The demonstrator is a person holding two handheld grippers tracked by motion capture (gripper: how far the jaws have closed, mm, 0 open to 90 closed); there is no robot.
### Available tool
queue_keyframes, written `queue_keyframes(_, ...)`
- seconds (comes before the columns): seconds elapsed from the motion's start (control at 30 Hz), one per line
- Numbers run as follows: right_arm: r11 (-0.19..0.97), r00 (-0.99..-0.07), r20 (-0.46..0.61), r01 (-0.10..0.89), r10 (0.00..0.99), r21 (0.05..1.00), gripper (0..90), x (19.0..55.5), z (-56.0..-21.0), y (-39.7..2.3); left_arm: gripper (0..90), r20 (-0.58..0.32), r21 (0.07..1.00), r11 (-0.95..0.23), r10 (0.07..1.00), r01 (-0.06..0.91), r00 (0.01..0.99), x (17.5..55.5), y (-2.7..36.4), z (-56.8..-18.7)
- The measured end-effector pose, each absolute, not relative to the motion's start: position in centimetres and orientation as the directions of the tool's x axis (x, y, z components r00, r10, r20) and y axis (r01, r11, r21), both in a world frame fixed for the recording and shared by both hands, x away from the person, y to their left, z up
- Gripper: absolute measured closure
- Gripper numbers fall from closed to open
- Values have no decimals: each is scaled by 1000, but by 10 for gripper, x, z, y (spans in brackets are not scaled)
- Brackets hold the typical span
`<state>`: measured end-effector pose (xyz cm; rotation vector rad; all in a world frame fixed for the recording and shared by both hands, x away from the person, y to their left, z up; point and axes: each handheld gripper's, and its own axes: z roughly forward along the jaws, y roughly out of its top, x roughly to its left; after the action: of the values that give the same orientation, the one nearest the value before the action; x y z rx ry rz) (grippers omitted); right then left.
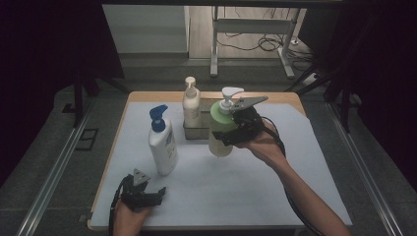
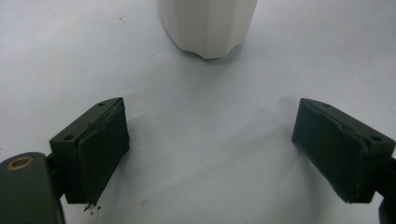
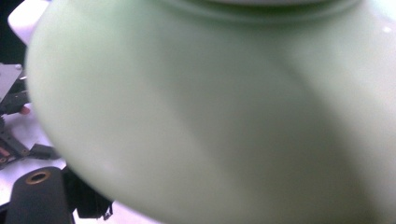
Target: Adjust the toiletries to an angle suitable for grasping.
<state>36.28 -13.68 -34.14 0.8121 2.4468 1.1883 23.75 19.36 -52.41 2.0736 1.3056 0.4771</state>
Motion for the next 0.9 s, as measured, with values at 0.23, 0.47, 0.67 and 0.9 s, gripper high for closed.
queue_keyframes(0.23, 496, -782, -38, 356, 622, 792, 124, 377, -336, -131, 105, -29, 679, -307, 896, 667, 442, 238, 194, -524)
queue_keyframes(0.47, 487, -764, -46, 363, 644, 794, 124, 391, -331, -127, 105, -29, 679, -307, 896, 667, 442, 238, 194, -524)
queue_keyframes(0.67, 475, -748, -44, 374, 662, 797, 124, 403, -329, -124, 105, -29, 679, -307, 896, 667, 443, 238, 194, -524)
queue_keyframes(0.9, 463, -727, -45, 387, 686, 798, 124, 417, -325, -119, 105, -30, 679, -307, 896, 667, 442, 238, 194, -524)
